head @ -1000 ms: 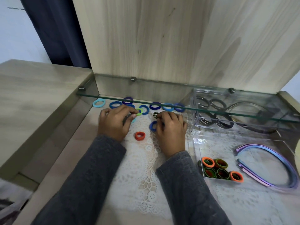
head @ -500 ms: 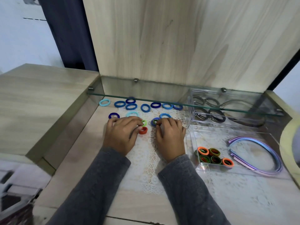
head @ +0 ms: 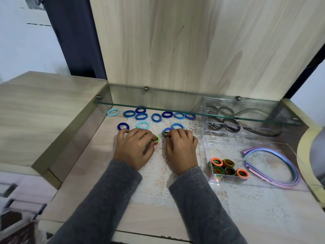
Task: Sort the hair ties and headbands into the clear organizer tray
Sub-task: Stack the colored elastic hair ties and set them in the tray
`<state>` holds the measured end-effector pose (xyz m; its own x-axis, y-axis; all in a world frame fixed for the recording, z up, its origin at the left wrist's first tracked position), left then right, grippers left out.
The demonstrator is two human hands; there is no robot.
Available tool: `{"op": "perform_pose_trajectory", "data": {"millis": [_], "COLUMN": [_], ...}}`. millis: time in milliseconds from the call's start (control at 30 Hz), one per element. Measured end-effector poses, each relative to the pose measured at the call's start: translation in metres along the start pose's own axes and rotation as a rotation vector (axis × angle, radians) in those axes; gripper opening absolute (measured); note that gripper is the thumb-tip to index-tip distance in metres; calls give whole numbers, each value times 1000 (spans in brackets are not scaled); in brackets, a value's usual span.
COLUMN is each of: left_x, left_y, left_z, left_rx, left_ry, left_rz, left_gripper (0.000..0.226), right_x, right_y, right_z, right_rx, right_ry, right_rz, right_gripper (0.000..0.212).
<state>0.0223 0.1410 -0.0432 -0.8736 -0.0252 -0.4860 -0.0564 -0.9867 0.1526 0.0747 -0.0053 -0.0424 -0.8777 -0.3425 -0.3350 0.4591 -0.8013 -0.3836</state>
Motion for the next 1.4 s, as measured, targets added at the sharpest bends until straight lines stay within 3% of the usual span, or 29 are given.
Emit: {"op": "perform_pose_trajectory", "data": {"millis": [367,567,733,933,1133,1400], "left_x": [-2,-1,-2,0,-2,-3], "left_y": [0,0,-6,-18,-18,-16], "left_z": [-1,0,-1,-12,-13,-9], "left_rx": [-42,8,33,-104,-100,-82], "left_ry": [-61,-29,-13,-245,-282,-302], "left_rz": [22,37,177,452,487,493], "left_gripper": [19,30,45,56,56,55], "right_x": [1,0,0,1,1,1], "right_y": [1,2,0,-10,-12,-14], "right_z": [-1,-3,-1,0,0,-2], "right_rx": [3,26,-40,0,13,-8], "right_ry": [22,28,82,138,87,-57], "right_rz": [15,21,84,288,306,306], "right_gripper": [19,19,21,12,12,27]}}
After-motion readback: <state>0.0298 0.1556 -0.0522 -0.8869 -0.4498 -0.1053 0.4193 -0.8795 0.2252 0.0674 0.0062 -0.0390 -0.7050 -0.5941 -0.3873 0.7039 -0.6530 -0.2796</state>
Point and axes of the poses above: each hand's wrist, its own x-axis away from the middle knuckle, its own z-axis out of the back of the hand, y = z × x, the point moved 3 cm from there along -x, towards the middle knuckle, and after that the axes turned 5 degrees about -y, right-handed, at the moved point
